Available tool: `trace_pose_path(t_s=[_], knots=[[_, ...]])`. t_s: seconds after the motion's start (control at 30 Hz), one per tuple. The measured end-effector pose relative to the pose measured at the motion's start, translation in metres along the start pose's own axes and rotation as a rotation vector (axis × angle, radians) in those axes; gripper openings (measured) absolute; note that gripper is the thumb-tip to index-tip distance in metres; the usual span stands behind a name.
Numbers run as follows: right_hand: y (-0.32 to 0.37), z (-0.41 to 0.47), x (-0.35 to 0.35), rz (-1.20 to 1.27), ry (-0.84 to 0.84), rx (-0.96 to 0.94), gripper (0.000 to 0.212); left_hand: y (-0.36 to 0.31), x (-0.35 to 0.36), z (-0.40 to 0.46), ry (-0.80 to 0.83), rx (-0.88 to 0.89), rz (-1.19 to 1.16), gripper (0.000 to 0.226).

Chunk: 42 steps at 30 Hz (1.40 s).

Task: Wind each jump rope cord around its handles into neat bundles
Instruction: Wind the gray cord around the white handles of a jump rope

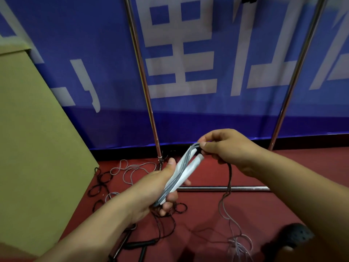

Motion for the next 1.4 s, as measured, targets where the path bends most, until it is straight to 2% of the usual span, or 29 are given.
trace_pose_path(t_s=[0.13, 0.23, 0.33, 0.4, 0.47, 0.53, 0.7, 0.83, 0.97, 1.17, 1.3, 1.4], knots=[[0.001, -0.004, -0.004, -0.077, 0.027, -0.023, 0.006, -0.001, 0.013, -0.003, 0.126, -0.039, 0.092, 0.080], [-0.003, -0.004, -0.005, -0.071, 0.076, 0.001, 0.014, -0.006, 0.023, -0.002, 0.186, 0.069, 0.097, 0.067], [-0.011, -0.004, 0.001, 0.072, 0.161, 0.087, 0.029, -0.013, 0.023, 0.004, 0.188, 0.193, 0.108, 0.059], [-0.018, -0.006, 0.008, 0.219, 0.204, 0.160, 0.029, -0.016, 0.022, 0.007, 0.183, 0.253, 0.039, 0.056], [-0.023, -0.008, 0.017, 0.327, 0.257, 0.200, 0.019, -0.019, 0.022, 0.008, 0.184, 0.276, -0.110, 0.050], [-0.026, -0.010, 0.024, 0.346, 0.296, 0.205, 0.012, -0.022, 0.026, 0.008, 0.174, 0.274, -0.183, 0.044], [-0.027, -0.014, 0.031, 0.174, 0.251, 0.156, 0.008, -0.025, 0.021, 0.014, 0.038, 0.267, -0.187, 0.045], [-0.026, -0.019, 0.036, 0.095, 0.276, 0.150, 0.010, -0.019, 0.001, 0.022, -0.156, 0.262, -0.207, 0.055], [-0.024, -0.022, 0.038, -0.085, 0.270, 0.147, 0.013, -0.015, -0.017, 0.022, -0.306, 0.248, -0.187, 0.053], [-0.019, -0.026, 0.043, -0.275, 0.308, 0.106, 0.016, -0.009, -0.034, 0.019, -0.425, 0.201, 0.156, 0.032], [-0.014, -0.029, 0.042, -0.490, 0.289, 0.097, 0.018, -0.005, -0.037, 0.020, -0.430, 0.169, 0.255, 0.028], [-0.014, -0.029, 0.042, -0.573, 0.265, 0.106, 0.025, -0.009, -0.043, 0.017, -0.493, 0.181, 0.286, 0.028]])
Point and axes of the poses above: each hand's wrist, its own z-axis towards the middle knuckle, its own x-axis out of the palm, y = z × x, the point moved 6 cm from there along z, towards the middle knuckle, and after that the axes turned 14 degrees about y, right-handed, at the moved point
